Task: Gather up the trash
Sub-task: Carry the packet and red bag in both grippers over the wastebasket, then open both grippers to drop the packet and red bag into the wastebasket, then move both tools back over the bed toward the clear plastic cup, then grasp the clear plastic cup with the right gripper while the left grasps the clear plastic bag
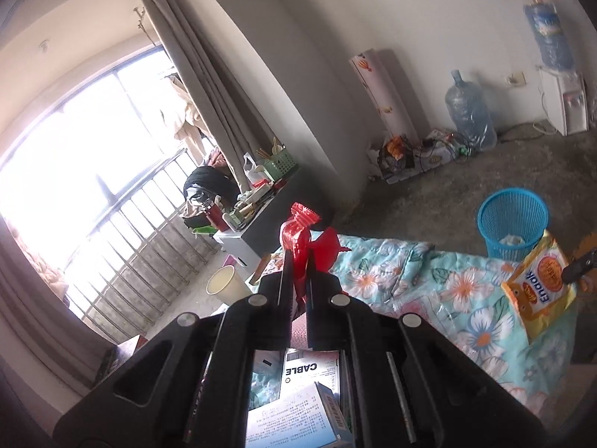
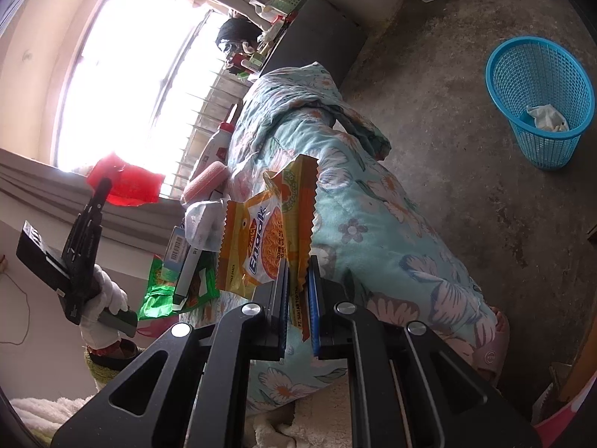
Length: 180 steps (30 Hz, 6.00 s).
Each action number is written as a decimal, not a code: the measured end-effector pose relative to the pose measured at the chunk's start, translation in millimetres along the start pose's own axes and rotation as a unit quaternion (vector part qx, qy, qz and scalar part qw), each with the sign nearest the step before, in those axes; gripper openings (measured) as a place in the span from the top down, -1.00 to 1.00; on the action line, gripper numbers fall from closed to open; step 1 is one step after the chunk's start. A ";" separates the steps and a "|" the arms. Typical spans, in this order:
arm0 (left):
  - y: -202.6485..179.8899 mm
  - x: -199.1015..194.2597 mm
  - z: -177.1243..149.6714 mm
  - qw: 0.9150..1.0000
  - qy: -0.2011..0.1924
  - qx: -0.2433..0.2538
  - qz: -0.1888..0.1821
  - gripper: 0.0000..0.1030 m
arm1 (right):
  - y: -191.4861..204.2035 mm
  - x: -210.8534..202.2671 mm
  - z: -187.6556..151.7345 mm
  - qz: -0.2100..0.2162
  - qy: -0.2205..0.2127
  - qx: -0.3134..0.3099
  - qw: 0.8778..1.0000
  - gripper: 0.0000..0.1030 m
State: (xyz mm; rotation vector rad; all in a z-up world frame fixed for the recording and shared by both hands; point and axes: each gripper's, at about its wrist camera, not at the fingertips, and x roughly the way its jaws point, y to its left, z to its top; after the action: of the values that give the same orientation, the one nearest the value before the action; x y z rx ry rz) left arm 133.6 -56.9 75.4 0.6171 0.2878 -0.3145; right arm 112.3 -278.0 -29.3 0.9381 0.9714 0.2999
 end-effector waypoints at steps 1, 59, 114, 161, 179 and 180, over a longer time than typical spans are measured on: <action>2.3 -5.6 2.3 1.000 -0.006 -0.009 -0.004 0.93 | 0.8 -1.1 0.5 0.002 -0.002 -0.001 1.000 0.81; -393.5 324.3 133.8 0.913 0.168 -0.094 -0.360 -0.13 | -299.1 -41.6 133.9 -0.259 -0.220 0.263 0.903 0.03; -3.6 -72.5 -82.8 0.967 0.066 -0.214 -0.125 -0.55 | 144.8 54.8 9.2 -0.052 -0.058 -0.283 0.956 -0.49; -43.8 -38.1 -122.4 0.909 0.145 -0.307 -0.241 -0.54 | 107.0 23.9 6.1 -0.156 -0.037 -0.237 0.958 -0.31; -135.0 27.0 -108.1 0.964 0.185 -0.030 -0.191 -0.02 | 58.6 22.2 10.2 -0.111 -0.026 -0.154 0.982 -0.31; -135.8 28.4 -108.6 0.964 0.184 -0.027 -0.191 -0.02 | 57.6 21.9 10.7 -0.110 -0.026 -0.153 0.982 -0.31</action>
State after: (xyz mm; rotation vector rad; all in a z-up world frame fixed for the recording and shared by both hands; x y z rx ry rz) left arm 90.8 -101.7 -89.5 0.5609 0.7772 -0.5620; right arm 143.3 -236.8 6.2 0.5499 0.9400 0.2280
